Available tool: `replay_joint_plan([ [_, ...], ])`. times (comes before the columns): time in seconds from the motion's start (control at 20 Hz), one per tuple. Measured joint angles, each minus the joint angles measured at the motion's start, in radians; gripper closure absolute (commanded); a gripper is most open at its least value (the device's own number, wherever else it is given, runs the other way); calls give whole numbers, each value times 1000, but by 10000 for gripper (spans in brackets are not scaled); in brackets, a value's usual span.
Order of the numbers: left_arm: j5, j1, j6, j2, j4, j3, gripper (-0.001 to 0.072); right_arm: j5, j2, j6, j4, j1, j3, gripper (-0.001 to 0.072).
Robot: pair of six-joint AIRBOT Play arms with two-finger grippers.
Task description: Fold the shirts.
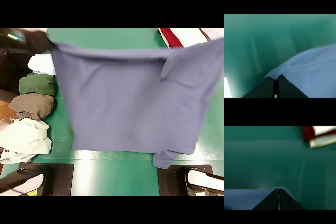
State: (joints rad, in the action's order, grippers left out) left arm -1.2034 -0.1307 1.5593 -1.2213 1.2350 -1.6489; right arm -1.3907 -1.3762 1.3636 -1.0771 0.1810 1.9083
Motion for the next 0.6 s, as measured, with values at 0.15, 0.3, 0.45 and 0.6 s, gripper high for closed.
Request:
replay_joint_plan([
  [0.15, 47, 0, -35, -174, 9, 37, 683, -2, -158, 3, -1, -39, -55, 701],
  [0.3, 171, 0, -89, -306, 12, 51, 683, 80, -287, 3, 0, -60, -80, 701],
  [0.45, 311, 0, -131, -375, 16, 56, 683, 191, -362, -1, 1, -67, -89, 701],
  [0.6, 394, 0, -170, -401, 49, 51, 683, 262, -380, -16, 2, -58, -92, 701],
])
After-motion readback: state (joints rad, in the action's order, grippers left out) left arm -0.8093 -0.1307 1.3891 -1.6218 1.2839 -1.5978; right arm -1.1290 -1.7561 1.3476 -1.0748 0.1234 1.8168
